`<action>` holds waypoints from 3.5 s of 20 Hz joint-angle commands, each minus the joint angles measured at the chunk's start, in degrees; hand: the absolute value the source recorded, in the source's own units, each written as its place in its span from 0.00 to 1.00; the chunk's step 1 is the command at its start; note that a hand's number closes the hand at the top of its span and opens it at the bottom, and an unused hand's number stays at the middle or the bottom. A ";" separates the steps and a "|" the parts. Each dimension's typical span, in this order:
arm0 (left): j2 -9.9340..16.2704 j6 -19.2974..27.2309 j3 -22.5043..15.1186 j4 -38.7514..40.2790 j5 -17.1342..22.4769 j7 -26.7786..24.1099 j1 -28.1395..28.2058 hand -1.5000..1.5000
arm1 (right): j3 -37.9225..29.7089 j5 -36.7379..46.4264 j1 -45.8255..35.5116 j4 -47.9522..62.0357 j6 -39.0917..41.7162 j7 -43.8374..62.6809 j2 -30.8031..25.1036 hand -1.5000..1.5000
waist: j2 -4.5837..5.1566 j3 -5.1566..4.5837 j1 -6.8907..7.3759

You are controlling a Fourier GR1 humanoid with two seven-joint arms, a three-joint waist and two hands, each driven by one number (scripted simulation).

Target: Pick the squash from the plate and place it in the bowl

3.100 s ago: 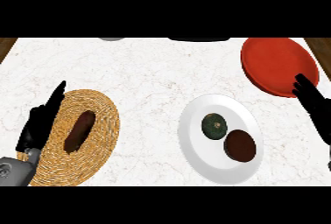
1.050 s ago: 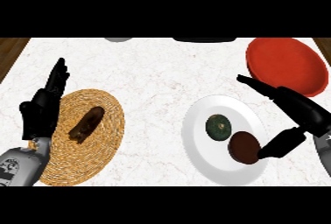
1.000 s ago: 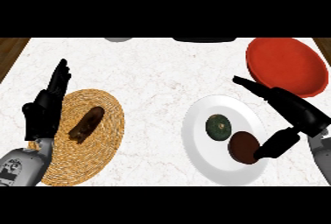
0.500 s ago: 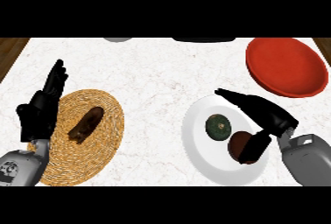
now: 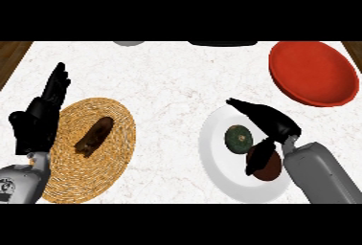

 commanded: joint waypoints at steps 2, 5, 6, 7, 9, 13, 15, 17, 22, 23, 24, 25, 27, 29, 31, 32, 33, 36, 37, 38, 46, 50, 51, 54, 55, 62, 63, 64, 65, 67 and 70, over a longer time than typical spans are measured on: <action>-1.80 -2.65 2.55 1.10 -0.69 -2.01 0.38 0.50 | -1.08 4.72 1.43 5.92 -2.00 -6.74 2.32 0.00 | 0.06 0.03 -0.13; -3.59 -2.18 1.69 0.33 -2.35 -1.27 1.19 0.50 | -1.04 8.11 -3.12 13.92 -4.70 -8.60 6.10 0.00 | 0.11 0.04 0.13; -4.22 -2.55 1.89 3.46 -4.16 -0.46 -2.81 0.50 | -0.79 8.26 -0.19 7.95 -3.14 -5.55 6.70 0.00 | 0.05 0.03 -0.27; -4.62 -2.69 2.32 1.59 -4.53 -1.03 -1.37 0.50 | -1.50 8.69 -1.85 9.83 -1.40 -6.63 6.75 0.00 | 0.04 0.03 -0.15; -5.33 -1.61 1.60 2.53 -5.10 -1.30 -1.20 0.50 | 1.09 10.94 -2.68 11.32 -1.29 -10.41 4.94 1.00 | 0.08 0.03 -0.10; -6.82 -2.26 2.12 0.16 -6.43 -0.55 -0.21 0.50 | -0.23 15.23 -1.55 11.51 -5.33 -13.75 5.87 1.00 | 0.03 0.04 -0.12; -4.57 -5.58 6.13 5.89 -3.93 -2.49 -4.05 0.50 | -2.78 15.01 -6.10 17.19 -4.58 -15.83 6.10 1.00 | 0.13 0.03 -0.07; -5.00 -6.22 4.64 -2.68 -4.19 1.25 2.09 0.50 | -1.23 16.15 -1.07 11.77 -6.77 -14.09 8.58 1.00 | -0.03 0.04 -0.03; -8.01 -4.60 4.20 -3.14 -7.71 0.18 2.95 0.50 | -2.38 16.65 3.17 5.14 -4.73 -16.90 7.47 1.00 | -0.05 0.03 -0.27; -9.00 -4.25 3.74 -1.21 -8.38 0.92 -0.53 0.50 | -3.02 18.02 1.01 8.28 -7.71 -17.72 8.98 1.00 | 0.01 0.04 -0.25; -7.92 -5.73 5.43 2.02 -7.05 -2.84 0.47 0.50 | -4.14 16.20 2.47 1.88 -4.04 -17.95 5.44 1.00 | -0.03 0.02 -0.49; -7.94 -5.20 6.11 4.43 -7.41 -2.92 -1.66 0.50 | -3.29 16.59 3.65 -1.28 -3.74 -17.78 5.07 1.00 | -0.04 0.01 -0.69; -7.51 -6.13 5.50 1.75 -6.35 -2.69 0.17 0.50 | -4.37 20.59 -5.76 10.78 -11.17 -2.42 17.72 1.00 | 0.21 0.00 0.68; -8.42 -6.04 3.45 0.50 -7.03 -0.04 -1.66 0.50 | -3.83 18.85 -9.56 12.48 -15.46 10.03 20.14 1.00 | 0.37 0.01 2.44; -8.18 -6.79 3.35 1.02 -6.75 -1.90 -2.08 0.50 | -6.83 18.93 -13.62 15.98 -19.61 16.82 20.29 1.00 | 1.27 -0.08 5.02; -8.01 -6.98 3.06 1.35 -7.10 -1.44 -3.10 0.50 | -6.46 17.67 -15.81 16.56 -22.05 20.19 20.35 1.00 | 1.21 -0.01 5.22; -8.16 -7.64 2.58 1.15 -6.75 -1.75 -2.51 0.50 | -7.16 17.41 -18.92 17.12 -24.06 23.44 20.39 1.00 | 1.10 -0.04 5.88; -8.81 -7.24 2.70 1.69 -6.63 -2.17 -2.72 0.50 | -5.99 14.54 -22.15 17.10 -36.99 27.55 20.47 1.00 | 0.99 0.03 6.01; -8.50 -7.81 3.08 1.38 -5.96 -0.75 -3.78 0.50 | -6.10 15.93 -25.08 17.48 -39.78 29.02 20.49 1.00 | 0.82 0.03 5.54; -8.81 -6.95 2.50 2.49 -7.34 0.09 -5.29 0.50 | -5.10 16.57 -27.70 18.65 -42.38 31.42 20.50 1.00 | 1.00 0.02 5.46; -9.02 -5.10 3.36 2.80 -8.94 -1.57 -2.41 0.50 | 0.09 26.62 -37.20 28.24 -56.29 49.50 20.54 1.00 | 0.26 -0.05 2.34; -8.27 -5.82 4.72 2.68 -8.12 -0.22 -3.86 0.50 | -6.68 30.14 -43.51 34.35 -57.74 48.61 20.15 1.00 | 0.42 -0.01 1.36; -8.16 -6.37 4.84 1.76 -7.50 -0.06 -2.69 0.50 | -7.39 30.80 -42.69 34.21 -59.30 49.07 20.34 1.00 | 0.29 0.00 1.19; -6.33 -7.97 7.05 0.21 -5.71 -1.84 1.54 0.50 | -9.52 30.76 -37.68 32.71 -63.20 44.81 17.79 1.00 | 0.09 0.02 0.83; -8.06 -6.63 6.62 3.84 -6.55 -3.35 -1.84 0.50 | -11.70 30.94 -41.69 35.53 -62.50 45.09 16.29 1.00 | 0.41 0.00 0.65; -7.25 -7.54 6.68 -2.24 -6.60 -0.77 1.58 0.50 | -18.19 26.78 -35.01 36.66 -67.53 31.97 7.04 1.00 | 0.27 0.07 0.86; -8.70 -6.27 6.18 2.03 -7.66 -3.22 -0.53 0.50 | -19.56 24.49 -32.02 34.58 -70.85 28.73 6.36 1.00 | 0.46 0.08 0.16; -6.83 -8.12 7.72 1.39 -6.41 -1.96 -1.28 0.50 | -19.54 24.54 -32.69 32.64 -69.19 29.39 6.56 1.00 | 0.16 0.06 0.00; -8.22 -6.91 6.30 -0.78 -7.21 -0.39 0.76 0.50 | -21.55 20.89 -28.58 34.29 -70.60 22.89 3.62 1.00 | 0.35 0.13 0.38; -8.58 -6.28 5.97 1.50 -8.84 -2.07 0.26 0.50 | -21.27 23.76 -29.81 37.12 -69.20 23.58 1.78 1.00 | 0.29 0.05 0.12; -9.47 -6.41 5.16 -0.20 -8.69 0.08 -0.80 0.50 | -23.05 24.80 -31.20 43.91 -70.49 21.04 -1.85 1.00 | 0.46 0.07 0.73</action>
